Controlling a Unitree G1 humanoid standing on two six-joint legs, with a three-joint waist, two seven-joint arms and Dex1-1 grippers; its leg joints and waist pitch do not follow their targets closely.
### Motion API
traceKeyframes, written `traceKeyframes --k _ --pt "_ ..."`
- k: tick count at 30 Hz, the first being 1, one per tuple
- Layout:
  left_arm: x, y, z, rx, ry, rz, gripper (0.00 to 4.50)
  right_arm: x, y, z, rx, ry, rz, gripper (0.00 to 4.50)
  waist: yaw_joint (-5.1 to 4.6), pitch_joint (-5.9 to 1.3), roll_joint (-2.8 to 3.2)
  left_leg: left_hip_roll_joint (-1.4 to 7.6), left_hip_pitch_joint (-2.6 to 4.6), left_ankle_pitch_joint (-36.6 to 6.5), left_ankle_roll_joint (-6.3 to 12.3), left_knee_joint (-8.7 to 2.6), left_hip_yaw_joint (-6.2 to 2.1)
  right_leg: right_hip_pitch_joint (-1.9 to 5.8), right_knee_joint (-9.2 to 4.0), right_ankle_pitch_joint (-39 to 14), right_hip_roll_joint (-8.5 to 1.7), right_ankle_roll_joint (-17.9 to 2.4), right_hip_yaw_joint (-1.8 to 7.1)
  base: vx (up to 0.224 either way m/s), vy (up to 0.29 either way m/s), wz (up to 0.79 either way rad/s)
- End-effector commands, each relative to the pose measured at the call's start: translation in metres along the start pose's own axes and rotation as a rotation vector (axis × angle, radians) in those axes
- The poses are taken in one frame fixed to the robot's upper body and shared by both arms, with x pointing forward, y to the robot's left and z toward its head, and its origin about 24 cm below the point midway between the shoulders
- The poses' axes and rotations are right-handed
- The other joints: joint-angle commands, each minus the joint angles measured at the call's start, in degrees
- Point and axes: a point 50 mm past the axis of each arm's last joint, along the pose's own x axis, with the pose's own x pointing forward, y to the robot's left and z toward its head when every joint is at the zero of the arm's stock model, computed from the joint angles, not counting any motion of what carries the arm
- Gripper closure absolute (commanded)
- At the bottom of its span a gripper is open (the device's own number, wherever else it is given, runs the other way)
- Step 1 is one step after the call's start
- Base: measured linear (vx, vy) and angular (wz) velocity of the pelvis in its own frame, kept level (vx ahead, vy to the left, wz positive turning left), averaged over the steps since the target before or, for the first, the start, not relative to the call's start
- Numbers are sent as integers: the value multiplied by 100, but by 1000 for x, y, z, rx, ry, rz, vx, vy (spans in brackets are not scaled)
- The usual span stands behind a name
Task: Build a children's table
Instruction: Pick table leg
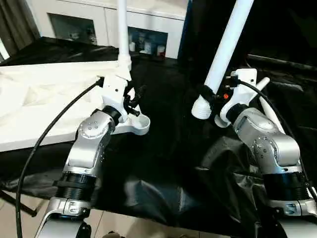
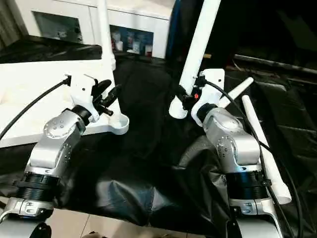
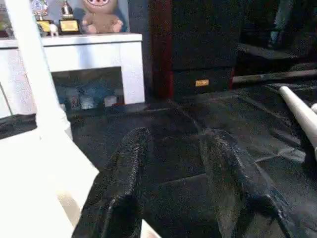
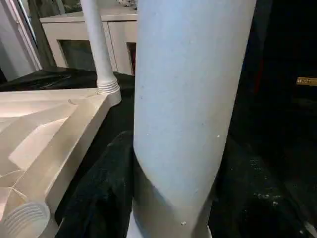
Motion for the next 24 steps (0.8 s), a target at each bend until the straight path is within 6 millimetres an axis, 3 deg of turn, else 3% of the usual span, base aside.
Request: traceKeyframes --k 1,7,10,14,24 --pt "5 -4 3 8 0 -10 256 0 1 0 -14 -12 0 260 22 -469 131 226 58 -322 -17 -341 -59 376 -317 400 -426 -1202 228 0 0 0" --pt "10 -2 5 21 -3 1 256 4 0 0 -28 -20 -12 260 26 -472 121 228 65 -365 -45 -344 -63 378 -322 340 -429 -1208 227 0 0 0" --pt "10 -4 3 21 4 -4 256 7 2 1 -27 -22 -7 260 33 -476 87 225 63 -298 13 -336 -51 381 -315 435 -433 -1238 229 0 0 0" --pt "8 -5 -1 34 22 -7 256 7 5 -1 -36 -19 3 260 38 -473 122 230 64 -290 30 -338 -58 377 -311 400 -437 -1239 229 0 0 0" --pt "8 -8 -3 55 30 -28 256 5 5 -6 -46 -16 9 261 40 -474 124 232 65 -326 3 -345 -62 383 -311 458 -440 -1265 228 0 0 0"
